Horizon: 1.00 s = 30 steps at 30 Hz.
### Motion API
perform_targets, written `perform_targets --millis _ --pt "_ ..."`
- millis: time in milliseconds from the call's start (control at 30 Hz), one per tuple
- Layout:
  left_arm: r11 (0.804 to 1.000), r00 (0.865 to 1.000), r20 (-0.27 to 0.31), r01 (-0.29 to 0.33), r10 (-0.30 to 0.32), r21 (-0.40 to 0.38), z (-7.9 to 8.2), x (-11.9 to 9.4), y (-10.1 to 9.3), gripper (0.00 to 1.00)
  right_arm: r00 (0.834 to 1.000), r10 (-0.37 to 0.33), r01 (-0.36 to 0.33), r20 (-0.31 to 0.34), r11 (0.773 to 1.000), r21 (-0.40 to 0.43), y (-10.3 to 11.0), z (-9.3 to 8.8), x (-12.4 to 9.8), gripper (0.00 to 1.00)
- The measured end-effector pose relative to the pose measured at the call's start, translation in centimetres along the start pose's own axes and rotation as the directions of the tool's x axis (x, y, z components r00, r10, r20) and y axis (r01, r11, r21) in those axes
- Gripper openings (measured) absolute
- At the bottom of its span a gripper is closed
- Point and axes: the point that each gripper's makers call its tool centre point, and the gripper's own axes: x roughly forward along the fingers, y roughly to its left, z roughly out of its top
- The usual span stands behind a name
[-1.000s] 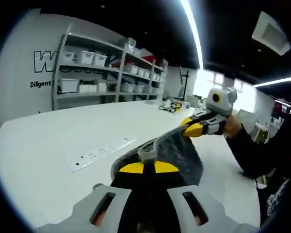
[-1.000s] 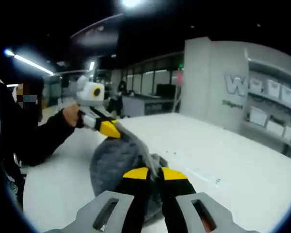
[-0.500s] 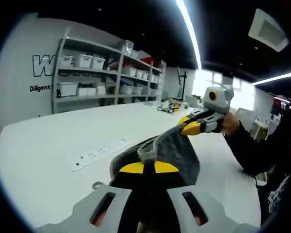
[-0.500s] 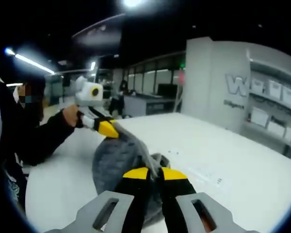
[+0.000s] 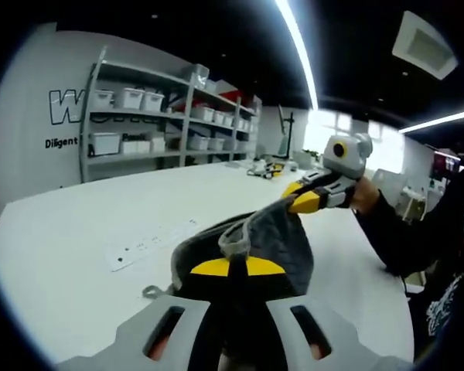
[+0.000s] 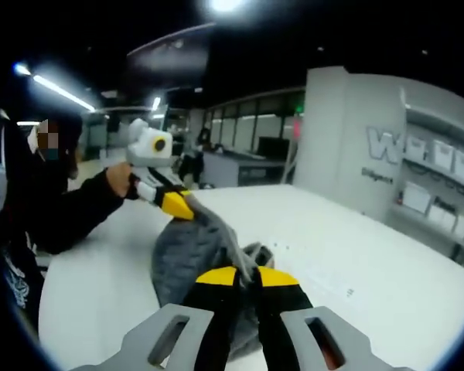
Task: Open the folded towel by lifting each exposed corner and separating the folded layers until the towel lies flat within the target outline without major curled edges
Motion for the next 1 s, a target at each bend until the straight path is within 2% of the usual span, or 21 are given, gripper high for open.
perform_targets --millis 200,400,700,1000 --pt "1.0 1.0 0.001 -0.001 0.001 0.006 0.0 -0.1 -0.3 0.02 1.0 0.006 -0.005 0.006 1.0 -0.018 0.4 0.6 -0.1 0.04" --pt "1.0 1.0 -0.005 -0.01 0.01 0.0 -0.2 -0.2 0.0 0.02 0.999 0.033 -0.032 0.014 0.998 -0.054 1.7 0.9 -0.3 0.04" --pt "1.0 1.0 -0.008 -0.008 0.008 -0.003 -0.3 -0.2 -0.2 0.03 1.0 0.026 -0.026 0.007 0.998 -0.064 2.1 0.8 -0.6 0.04" --pt "1.0 1.0 -0.012 0.002 -0.002 0.006 -0.4 -0.4 -1.2 0.03 1.0 0.026 -0.024 0.017 0.997 -0.07 2.6 0.5 -1.1 0.04"
